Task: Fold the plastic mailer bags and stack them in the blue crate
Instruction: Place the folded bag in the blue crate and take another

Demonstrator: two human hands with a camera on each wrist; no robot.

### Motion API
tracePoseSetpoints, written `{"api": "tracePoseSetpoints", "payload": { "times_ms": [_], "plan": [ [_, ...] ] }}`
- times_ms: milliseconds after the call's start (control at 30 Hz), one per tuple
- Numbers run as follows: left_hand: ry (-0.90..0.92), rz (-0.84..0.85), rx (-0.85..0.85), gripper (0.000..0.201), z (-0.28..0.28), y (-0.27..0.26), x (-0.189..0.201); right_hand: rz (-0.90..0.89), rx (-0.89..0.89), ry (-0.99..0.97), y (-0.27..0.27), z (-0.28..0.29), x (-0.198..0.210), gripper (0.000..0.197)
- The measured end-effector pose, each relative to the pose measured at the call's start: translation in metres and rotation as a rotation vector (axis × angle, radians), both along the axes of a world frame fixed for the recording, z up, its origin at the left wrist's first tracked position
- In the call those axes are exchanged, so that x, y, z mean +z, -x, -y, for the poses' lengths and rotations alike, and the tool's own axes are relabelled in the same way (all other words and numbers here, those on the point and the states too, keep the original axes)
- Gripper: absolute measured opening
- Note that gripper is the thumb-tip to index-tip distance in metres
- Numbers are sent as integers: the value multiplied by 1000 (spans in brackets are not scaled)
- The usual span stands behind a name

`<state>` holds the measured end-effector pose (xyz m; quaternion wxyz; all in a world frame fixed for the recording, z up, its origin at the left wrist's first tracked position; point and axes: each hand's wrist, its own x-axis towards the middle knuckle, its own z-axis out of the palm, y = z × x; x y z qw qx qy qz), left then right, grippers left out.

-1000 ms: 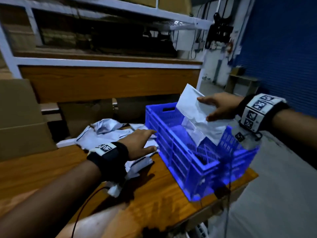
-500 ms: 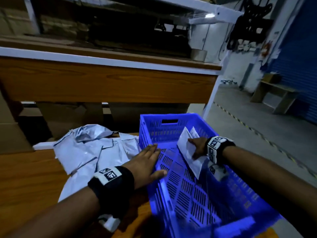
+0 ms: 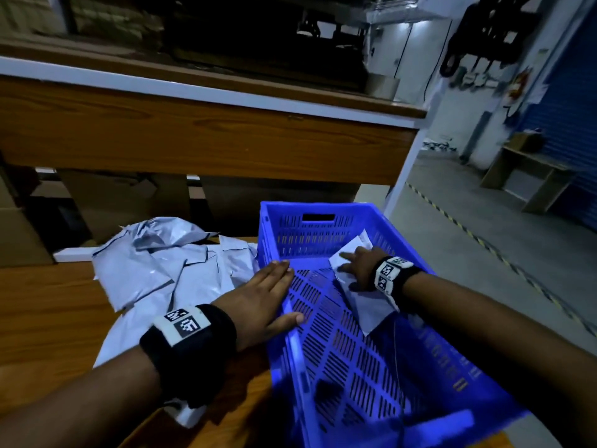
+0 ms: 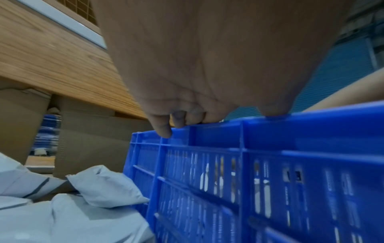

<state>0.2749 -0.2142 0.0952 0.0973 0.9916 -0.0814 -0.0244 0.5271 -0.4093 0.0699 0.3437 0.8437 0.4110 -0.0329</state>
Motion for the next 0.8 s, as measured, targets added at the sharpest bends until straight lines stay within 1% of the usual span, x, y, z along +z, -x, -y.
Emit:
{"api": "tracePoseSetpoints", "payload": {
  "times_ms": [33, 133, 200, 300, 400, 500, 633, 700, 800],
  "plan": [
    [3, 9, -5, 123, 0, 1, -1, 1, 25, 53, 2, 1, -8, 67],
    [9, 26, -2, 118, -1, 1, -2, -5, -56, 167, -3, 11, -31, 69],
    [12, 32, -4, 115, -2, 0, -3, 1, -103, 169, -12, 18, -38, 68],
    [12, 34, -6, 111, -2, 0, -5, 14, -114, 204, -21, 25, -42, 79],
    [26, 35, -7, 109, -2, 0, -7, 44, -49, 162, -14, 18, -39, 76],
    [36, 53, -15, 111, -3, 0, -9, 21, -84, 114, -8, 8, -20, 76],
    [65, 23, -36, 119, -8, -1, -7, -67, -86, -28, 10, -2, 22, 71],
    [77, 22, -44, 125, -16, 1, -5, -136, -112, -116, 25, -6, 47, 70],
    [129, 48, -25, 129, -32, 15, -5, -172, -103, -237, 62, -9, 80, 68]
  ]
}}
